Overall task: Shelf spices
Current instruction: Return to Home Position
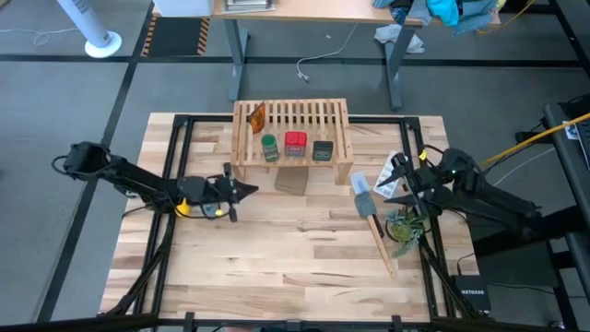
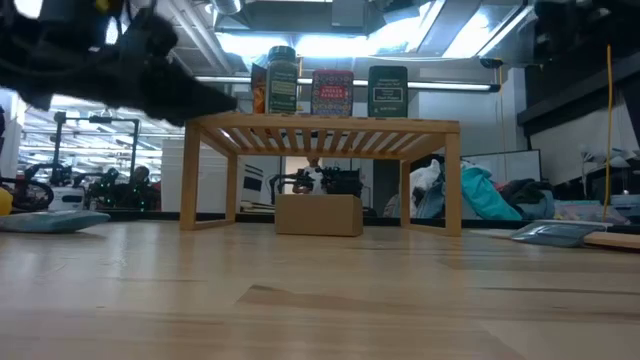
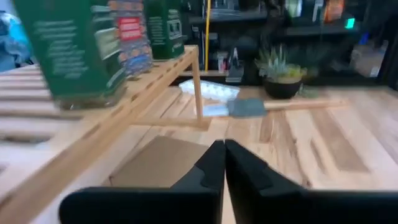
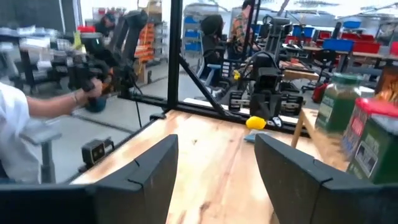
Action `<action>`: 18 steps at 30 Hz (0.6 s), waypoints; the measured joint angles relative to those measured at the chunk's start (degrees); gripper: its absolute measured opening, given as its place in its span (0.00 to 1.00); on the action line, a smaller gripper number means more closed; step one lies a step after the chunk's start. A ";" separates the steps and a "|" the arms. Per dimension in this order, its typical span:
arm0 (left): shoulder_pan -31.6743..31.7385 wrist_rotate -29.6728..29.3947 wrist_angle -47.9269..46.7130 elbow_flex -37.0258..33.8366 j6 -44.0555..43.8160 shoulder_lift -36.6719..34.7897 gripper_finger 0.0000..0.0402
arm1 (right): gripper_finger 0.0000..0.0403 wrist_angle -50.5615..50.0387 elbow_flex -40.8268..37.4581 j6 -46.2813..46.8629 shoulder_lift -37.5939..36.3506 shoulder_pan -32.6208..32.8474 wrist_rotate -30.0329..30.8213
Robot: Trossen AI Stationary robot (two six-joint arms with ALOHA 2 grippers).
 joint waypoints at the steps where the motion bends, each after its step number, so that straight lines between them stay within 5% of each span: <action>1: 0.50 0.54 2.10 -1.52 -0.72 0.00 0.01 | 0.55 0.12 -0.96 1.28 -1.51 0.00 0.20; 7: -0.78 1.26 10.61 -8.75 -3.82 0.09 0.01 | 0.55 0.23 -6.92 5.95 -8.51 0.00 0.40; 18: -4.57 1.32 9.77 -8.75 -1.17 0.50 0.01 | 0.55 12.29 -19.12 9.99 -10.11 -0.01 -0.55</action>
